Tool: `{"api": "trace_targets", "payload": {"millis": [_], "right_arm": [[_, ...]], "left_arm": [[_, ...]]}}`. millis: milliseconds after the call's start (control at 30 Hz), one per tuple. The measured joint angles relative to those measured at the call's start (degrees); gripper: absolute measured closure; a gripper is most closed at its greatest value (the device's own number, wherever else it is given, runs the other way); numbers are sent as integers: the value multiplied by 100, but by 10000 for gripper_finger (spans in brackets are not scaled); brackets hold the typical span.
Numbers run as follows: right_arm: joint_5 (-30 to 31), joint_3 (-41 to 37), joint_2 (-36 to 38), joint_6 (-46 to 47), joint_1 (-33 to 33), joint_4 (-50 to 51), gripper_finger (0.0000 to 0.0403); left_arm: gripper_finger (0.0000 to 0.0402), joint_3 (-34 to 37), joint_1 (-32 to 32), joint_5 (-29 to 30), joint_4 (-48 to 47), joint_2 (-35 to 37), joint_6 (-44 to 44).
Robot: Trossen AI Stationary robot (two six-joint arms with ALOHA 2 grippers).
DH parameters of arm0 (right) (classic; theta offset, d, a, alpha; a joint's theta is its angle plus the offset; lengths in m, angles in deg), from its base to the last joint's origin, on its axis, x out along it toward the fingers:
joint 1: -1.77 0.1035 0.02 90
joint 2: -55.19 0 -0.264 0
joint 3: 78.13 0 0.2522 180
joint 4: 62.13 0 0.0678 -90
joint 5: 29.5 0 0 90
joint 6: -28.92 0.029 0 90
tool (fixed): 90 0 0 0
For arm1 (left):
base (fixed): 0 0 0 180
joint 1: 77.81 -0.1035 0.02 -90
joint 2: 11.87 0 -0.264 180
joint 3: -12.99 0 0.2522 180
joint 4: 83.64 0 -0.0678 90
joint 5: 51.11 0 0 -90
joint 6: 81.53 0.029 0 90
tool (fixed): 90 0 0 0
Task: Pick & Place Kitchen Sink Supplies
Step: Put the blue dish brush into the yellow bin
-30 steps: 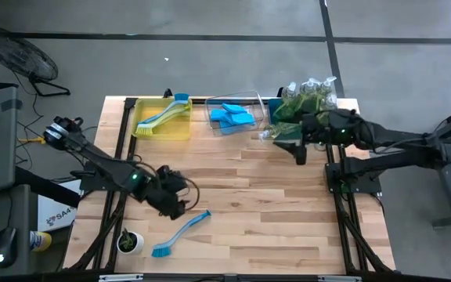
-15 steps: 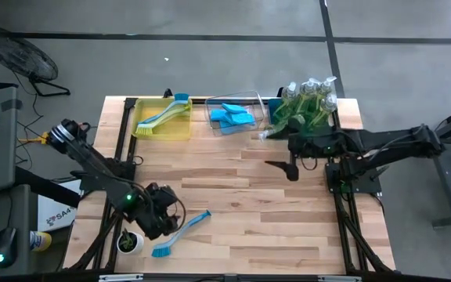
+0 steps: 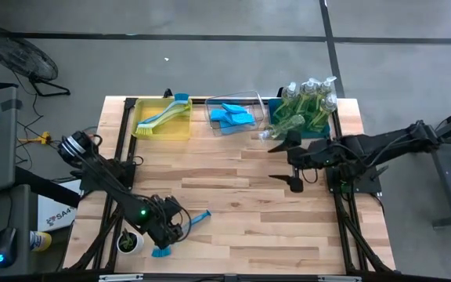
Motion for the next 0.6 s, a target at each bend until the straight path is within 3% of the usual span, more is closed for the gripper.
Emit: {"api": "trace_targets", "payload": {"millis": [100, 267, 600], "right_arm": [[87, -260, 39, 84, 189, -145, 27], [114, -1255, 367, 283, 506, -1420, 25], [1203, -3213, 1384, 581, 1267, -3579, 28]], "left_arm": [[43, 0, 3, -206, 286, -186, -2], [44, -2, 3, -428, 646, -375, 65], [44, -2, 7, -966, 1056, -422, 348]]}}
